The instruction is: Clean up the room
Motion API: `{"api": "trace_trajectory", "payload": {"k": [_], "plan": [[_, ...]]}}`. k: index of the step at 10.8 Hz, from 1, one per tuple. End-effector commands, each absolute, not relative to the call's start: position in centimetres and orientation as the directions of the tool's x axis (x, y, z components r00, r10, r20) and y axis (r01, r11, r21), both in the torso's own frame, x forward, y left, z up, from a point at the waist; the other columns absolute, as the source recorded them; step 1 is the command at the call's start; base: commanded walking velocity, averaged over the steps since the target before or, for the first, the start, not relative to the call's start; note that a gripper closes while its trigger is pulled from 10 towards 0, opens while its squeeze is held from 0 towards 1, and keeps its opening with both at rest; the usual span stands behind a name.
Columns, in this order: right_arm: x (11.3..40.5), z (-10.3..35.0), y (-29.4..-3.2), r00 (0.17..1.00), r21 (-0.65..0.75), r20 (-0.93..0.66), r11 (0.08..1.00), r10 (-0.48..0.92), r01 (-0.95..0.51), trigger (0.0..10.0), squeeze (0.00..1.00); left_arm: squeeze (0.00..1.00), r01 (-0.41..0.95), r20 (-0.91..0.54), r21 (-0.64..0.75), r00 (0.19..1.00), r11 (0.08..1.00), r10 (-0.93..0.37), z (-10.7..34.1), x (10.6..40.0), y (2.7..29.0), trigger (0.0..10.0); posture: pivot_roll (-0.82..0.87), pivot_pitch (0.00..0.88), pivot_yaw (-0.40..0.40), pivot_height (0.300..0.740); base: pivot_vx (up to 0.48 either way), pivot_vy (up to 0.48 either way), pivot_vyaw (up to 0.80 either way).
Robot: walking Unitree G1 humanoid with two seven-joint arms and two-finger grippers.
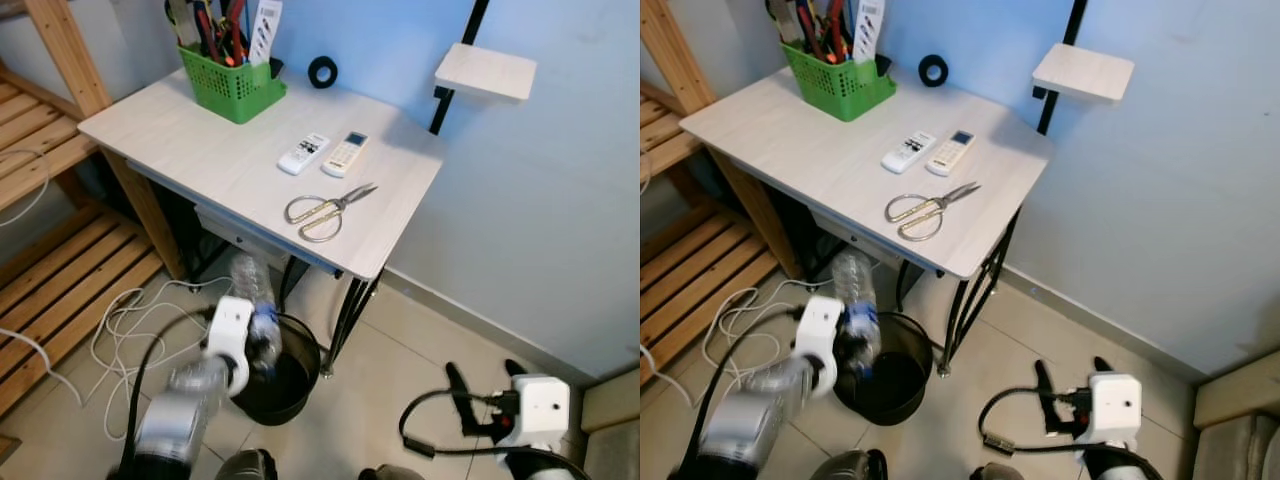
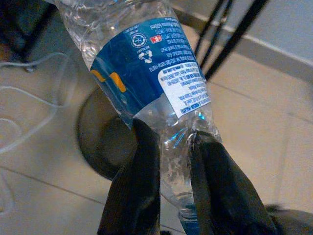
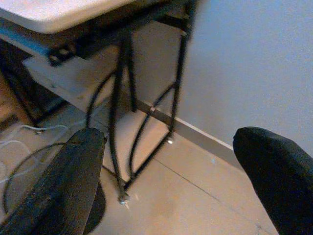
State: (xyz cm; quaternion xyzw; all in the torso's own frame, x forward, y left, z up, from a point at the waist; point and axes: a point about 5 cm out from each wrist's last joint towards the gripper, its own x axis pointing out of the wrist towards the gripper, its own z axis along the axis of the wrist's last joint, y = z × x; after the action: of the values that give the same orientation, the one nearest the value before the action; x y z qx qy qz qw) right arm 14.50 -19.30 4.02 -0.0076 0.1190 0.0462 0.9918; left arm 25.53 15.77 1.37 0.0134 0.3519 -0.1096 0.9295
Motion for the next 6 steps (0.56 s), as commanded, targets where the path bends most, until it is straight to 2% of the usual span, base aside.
{"api": "trace_trajectory", "payload": {"k": [1,3,6], "plan": [[14.4,4.1,-19.3,0.963,-0.005,-0.246,0.994,0.109,-0.114,10.0,0.02,0.0,0.176,-0.665,-0.042,0.73,0.983,-0.159,0.9,25.8,16.1,10.0,-0.04,0.128,-0.021,0.74,0.0,0.0,0.0],[15.3,4.3,-19.2,0.96,-0.022,-0.242,0.988,0.144,-0.154,10.0,0.02,0.0,0.123,-0.687,-0.063,0.715,0.99,-0.133,-0.8,26.4,16.1,10.0,-0.06,0.139,-0.033,0.74,0.0,0.0,0.0],[15.4,4.9,-19.7,0.961,-0.032,-0.234,0.987,0.144,-0.155,10.0,0.02,0.0,0.058,-0.69,-0.023,0.722,0.998,-0.058,-1.8,27.1,17.5,10.0,-0.07,0.147,-0.049,0.74,0.0,0.0,0.0]]}}
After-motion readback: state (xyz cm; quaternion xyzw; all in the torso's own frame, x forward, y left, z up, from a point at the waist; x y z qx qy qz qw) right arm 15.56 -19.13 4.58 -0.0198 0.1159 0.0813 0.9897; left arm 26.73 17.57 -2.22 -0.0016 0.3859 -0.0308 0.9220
